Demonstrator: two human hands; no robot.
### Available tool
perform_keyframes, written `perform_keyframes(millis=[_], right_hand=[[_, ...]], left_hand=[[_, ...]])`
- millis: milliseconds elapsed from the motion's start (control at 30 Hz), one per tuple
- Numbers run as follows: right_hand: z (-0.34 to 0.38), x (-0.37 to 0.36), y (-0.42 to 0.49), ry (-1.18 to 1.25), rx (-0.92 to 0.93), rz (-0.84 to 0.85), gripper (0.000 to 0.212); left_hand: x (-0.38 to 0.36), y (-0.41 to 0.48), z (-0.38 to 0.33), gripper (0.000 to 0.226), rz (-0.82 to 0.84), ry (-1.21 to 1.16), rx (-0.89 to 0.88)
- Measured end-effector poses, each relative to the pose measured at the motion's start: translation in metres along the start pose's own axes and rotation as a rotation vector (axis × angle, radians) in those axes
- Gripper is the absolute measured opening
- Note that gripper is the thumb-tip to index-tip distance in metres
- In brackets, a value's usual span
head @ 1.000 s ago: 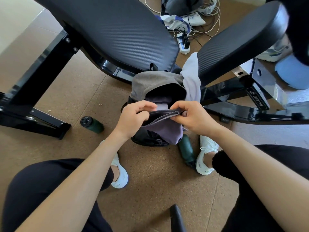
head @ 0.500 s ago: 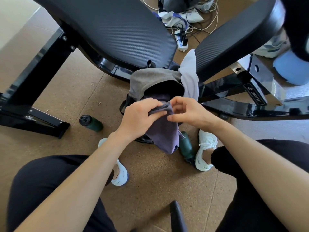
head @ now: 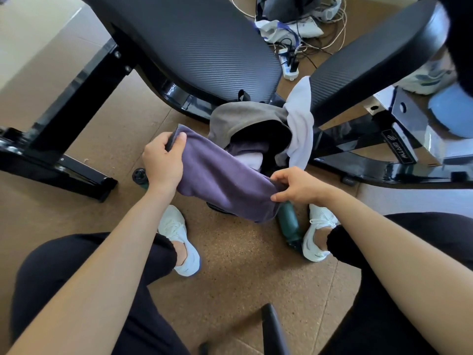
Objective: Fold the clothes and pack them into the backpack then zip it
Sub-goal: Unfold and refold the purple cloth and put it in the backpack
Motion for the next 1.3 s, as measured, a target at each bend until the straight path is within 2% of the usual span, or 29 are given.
perform_keyframes(millis=[100, 200, 300, 433, 567, 767, 867, 933, 1000, 1067, 1133, 1300], right_hand=[[0.001, -0.003, -0.005, 0.11, -0.019, 0.015, 0.028], [0.0, -0.003, -0.004, 0.332, -0.056, -0.024, 0.036], [0.001, 0.001, -0.002, 0.545, -0.031, -0.189, 0.035], [0.006, 0.01, -0.006, 0.698, 0.04, -0.432, 0.038], [0.012, 0.017, -0.011, 0.72, 0.095, -0.582, 0.036], [0.007, 0.02, -0.011, 0.646, 0.052, -0.739, 0.017], [0.007, 0.022, -0.012, 0.636, -0.005, -0.753, 0.012], [0.004, 0.022, -0.009, 0.701, -0.06, -0.719, 0.019], [0.003, 0.019, -0.004, 0.91, -0.12, -0.643, 0.026], [0.005, 0.015, -0.001, 1.195, -0.153, -0.558, 0.024], [0.008, 0.013, 0.0, 1.33, -0.193, -0.522, 0.02], [0.007, 0.013, 0.003, 1.316, -0.164, -0.465, 0.019]], left_hand=[[0.005, 0.0, 0.016, 0.041, -0.058, -0.045, 0.11], [0.01, 0.002, 0.021, 0.042, -0.103, -0.084, 0.191], [0.015, 0.003, 0.025, 0.033, -0.163, -0.113, 0.268], [0.016, 0.004, 0.027, 0.029, -0.222, -0.16, 0.313], [0.014, 0.003, 0.028, 0.027, -0.237, -0.173, 0.312], [0.012, -0.001, 0.027, 0.028, -0.234, -0.184, 0.295], [0.009, -0.002, 0.022, 0.026, -0.226, -0.177, 0.267], [0.009, -0.002, 0.019, 0.026, -0.226, -0.195, 0.252], [0.009, -0.003, 0.017, 0.03, -0.235, -0.21, 0.247], [0.009, -0.003, 0.018, 0.033, -0.24, -0.22, 0.253], [0.008, -0.004, 0.02, 0.031, -0.238, -0.227, 0.259], [0.009, -0.003, 0.024, 0.029, -0.241, -0.226, 0.263]])
Point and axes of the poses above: each hand's wrist, its own y-axis towards the middle knuckle, its own x-axis out of the back of the hand, z = x × y, the point moved 4 cm from there along y, towards the middle knuckle, and after that the axes turned 6 degrees about -x, right-handed, at the moved point
